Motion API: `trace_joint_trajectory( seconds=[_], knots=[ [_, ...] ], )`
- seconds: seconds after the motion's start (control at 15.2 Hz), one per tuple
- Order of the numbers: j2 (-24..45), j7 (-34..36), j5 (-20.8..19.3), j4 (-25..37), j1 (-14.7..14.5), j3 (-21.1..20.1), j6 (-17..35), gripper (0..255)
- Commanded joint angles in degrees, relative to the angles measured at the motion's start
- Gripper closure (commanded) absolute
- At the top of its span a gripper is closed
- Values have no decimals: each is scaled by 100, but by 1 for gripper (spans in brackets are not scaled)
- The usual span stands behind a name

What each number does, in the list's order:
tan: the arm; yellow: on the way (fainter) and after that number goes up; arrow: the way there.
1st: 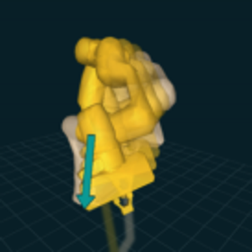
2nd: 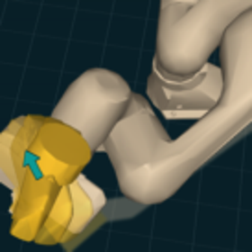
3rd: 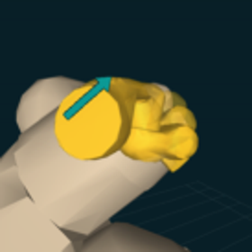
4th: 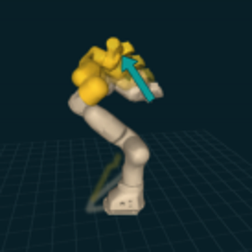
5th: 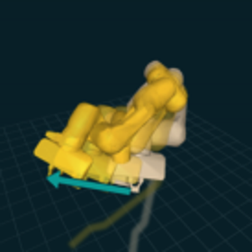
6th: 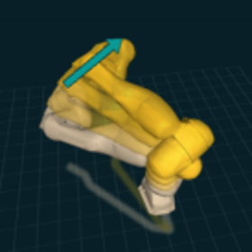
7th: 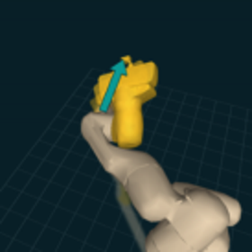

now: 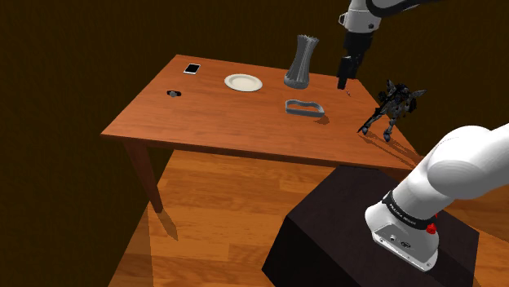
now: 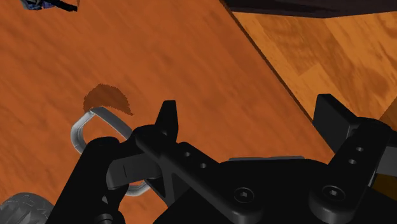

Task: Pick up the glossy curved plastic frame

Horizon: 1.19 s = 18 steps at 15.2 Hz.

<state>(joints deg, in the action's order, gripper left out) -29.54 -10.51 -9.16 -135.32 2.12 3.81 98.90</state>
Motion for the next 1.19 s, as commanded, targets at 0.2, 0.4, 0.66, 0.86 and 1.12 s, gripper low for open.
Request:
trace_joint_trajectory(
  seconds=[0.2, 0.4, 0.66, 0.86, 1.12],
  knots=[
    [976, -468, -185, 253, 116, 333, 701, 0],
    [1588, -747, -235, 510, 179, 505, 1040, 0],
    [2439, -1126, -230, 957, 269, 692, 1424, 0],
    [3097, -1413, -178, 1368, 349, 795, 1652, 0],
    [3992, -1789, -63, 2021, 481, 878, 1866, 0]
  ],
)
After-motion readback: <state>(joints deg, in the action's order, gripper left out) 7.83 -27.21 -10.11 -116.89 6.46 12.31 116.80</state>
